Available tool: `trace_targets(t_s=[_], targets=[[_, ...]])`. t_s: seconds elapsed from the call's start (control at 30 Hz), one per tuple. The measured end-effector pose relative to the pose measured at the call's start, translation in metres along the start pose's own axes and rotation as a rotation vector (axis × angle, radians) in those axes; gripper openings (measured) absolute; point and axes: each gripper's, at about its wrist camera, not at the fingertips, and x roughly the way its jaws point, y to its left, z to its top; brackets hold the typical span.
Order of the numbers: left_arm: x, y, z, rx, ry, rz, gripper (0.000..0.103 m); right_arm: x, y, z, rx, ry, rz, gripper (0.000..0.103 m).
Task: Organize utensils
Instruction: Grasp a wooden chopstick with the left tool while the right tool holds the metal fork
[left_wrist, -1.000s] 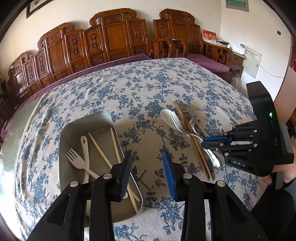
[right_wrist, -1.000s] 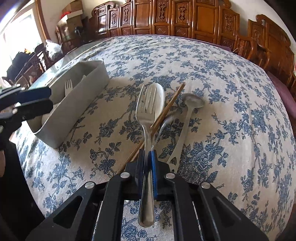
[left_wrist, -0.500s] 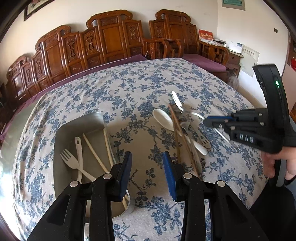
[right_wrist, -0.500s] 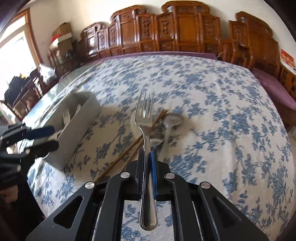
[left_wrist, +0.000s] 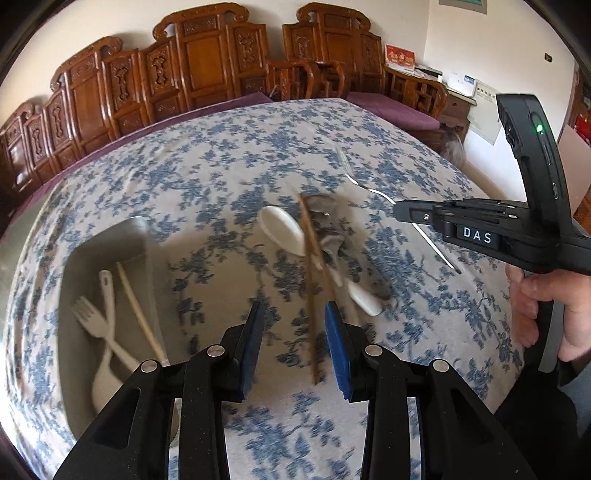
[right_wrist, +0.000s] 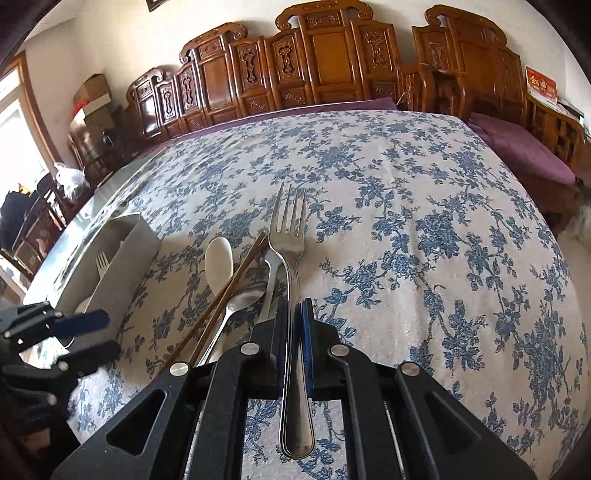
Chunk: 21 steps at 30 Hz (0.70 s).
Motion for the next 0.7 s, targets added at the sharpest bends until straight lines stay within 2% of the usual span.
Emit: trace_targets(t_s=[0.33,0.7], targets=[[0.043,-0.028,0.019,-0.015,0.049,-0.072,0.011,-0.008,-0.024,-0.002,0.039,-0.001,0.001,0.009],[0.078,-0.028,0.033,-0.057,0.097,-0.058,0.010,-0.009,-0.031,-0.002,0.057,-0.008,0.020,0.009]])
